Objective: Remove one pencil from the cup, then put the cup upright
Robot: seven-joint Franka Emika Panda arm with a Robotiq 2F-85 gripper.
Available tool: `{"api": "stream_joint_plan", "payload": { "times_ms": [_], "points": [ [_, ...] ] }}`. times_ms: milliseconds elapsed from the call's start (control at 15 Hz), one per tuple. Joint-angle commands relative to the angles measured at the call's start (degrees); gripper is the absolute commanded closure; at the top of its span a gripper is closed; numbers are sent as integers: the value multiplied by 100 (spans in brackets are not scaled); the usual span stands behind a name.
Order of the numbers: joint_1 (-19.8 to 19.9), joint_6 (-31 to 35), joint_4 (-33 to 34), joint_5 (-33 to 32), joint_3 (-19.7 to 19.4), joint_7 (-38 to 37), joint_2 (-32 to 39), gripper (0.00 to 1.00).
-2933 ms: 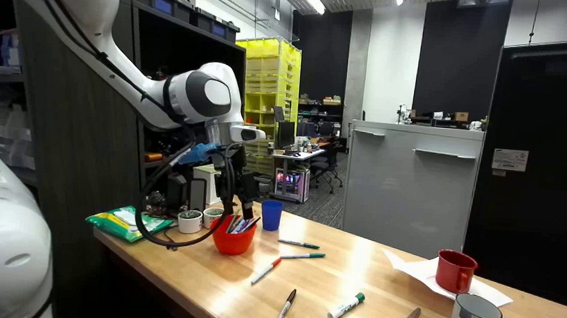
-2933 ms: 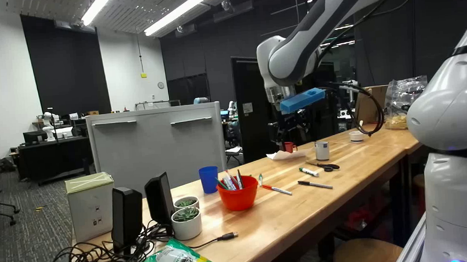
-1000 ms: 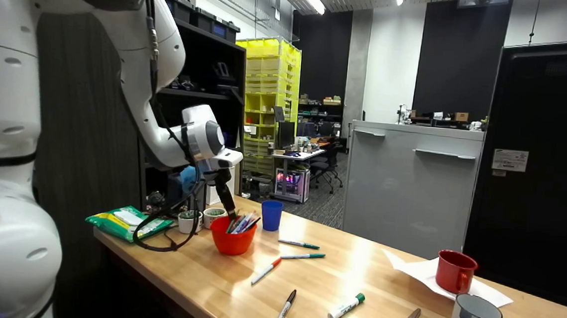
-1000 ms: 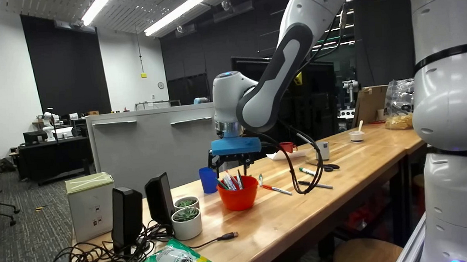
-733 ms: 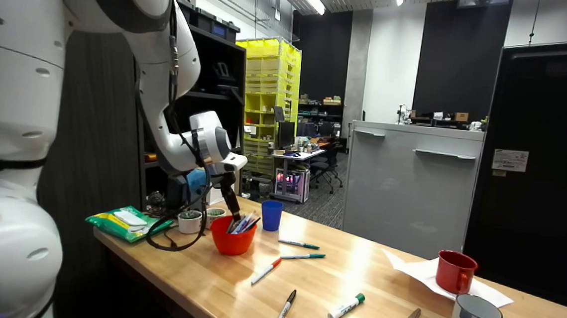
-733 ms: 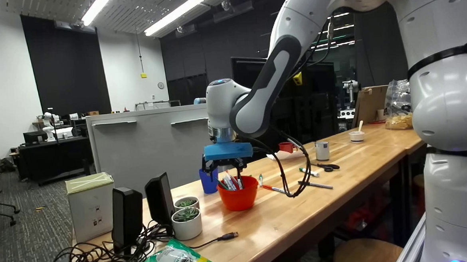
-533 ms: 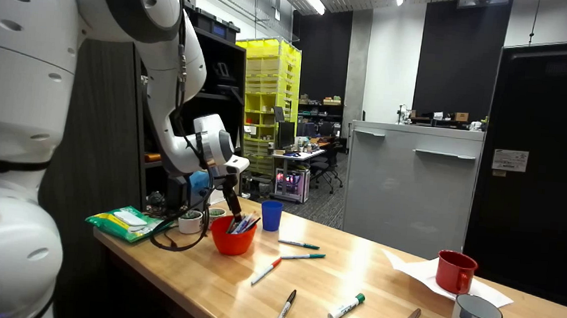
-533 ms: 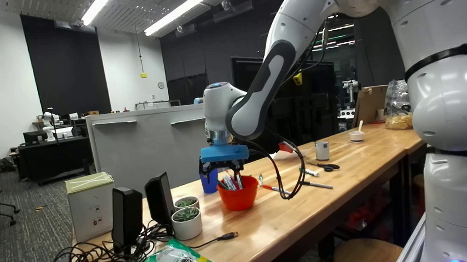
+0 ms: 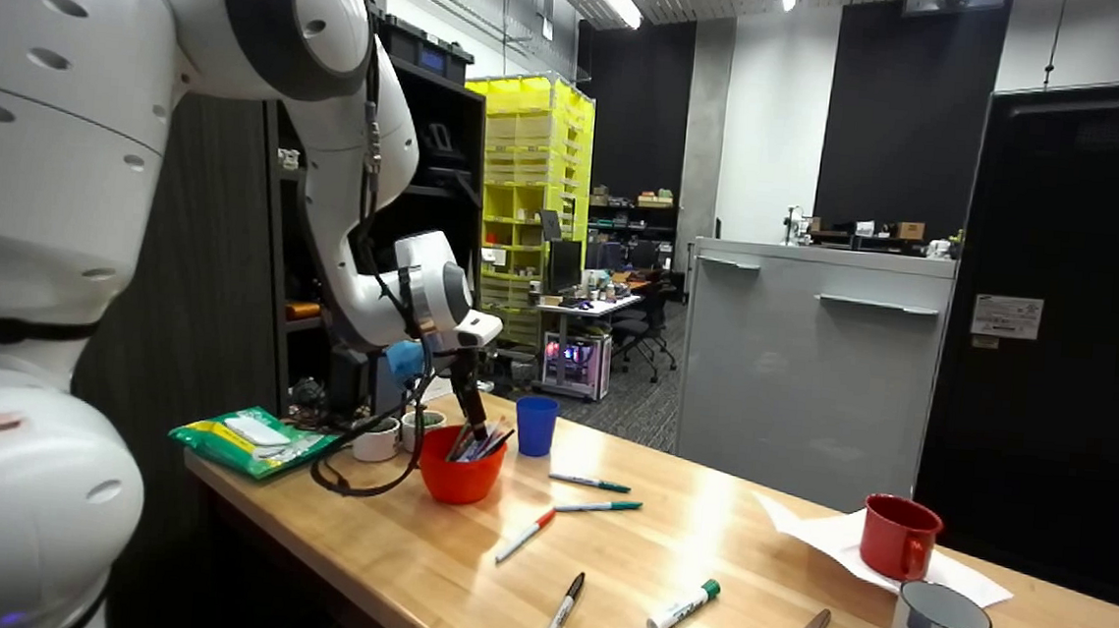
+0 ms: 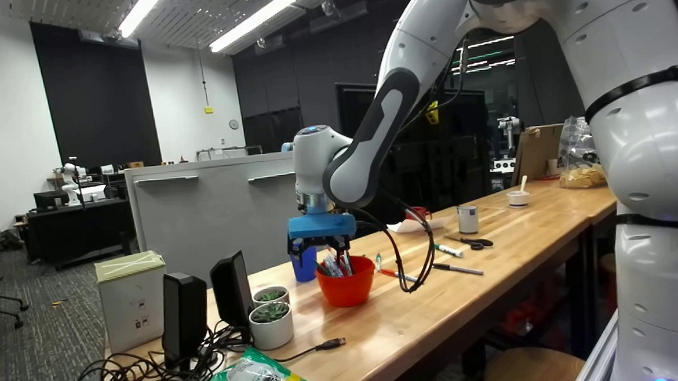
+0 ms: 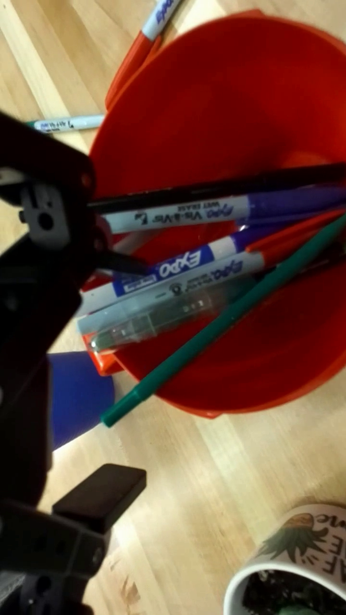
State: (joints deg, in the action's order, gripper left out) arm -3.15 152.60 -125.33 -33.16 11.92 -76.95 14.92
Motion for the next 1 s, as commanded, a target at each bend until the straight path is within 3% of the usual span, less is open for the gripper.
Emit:
{"api": "stream_joint_plan", "payload": {
  "times_ms": [0, 67, 667, 933],
  "points": [
    [-595, 87, 53, 112, -580, 34, 22, 27],
    [-685, 104, 51, 117, -665, 40, 21, 29],
    [-1024, 163, 10, 103, -1013, 23, -32, 98],
    [-1055, 157, -44, 64, -1078, 9, -131, 95]
  ]
}}
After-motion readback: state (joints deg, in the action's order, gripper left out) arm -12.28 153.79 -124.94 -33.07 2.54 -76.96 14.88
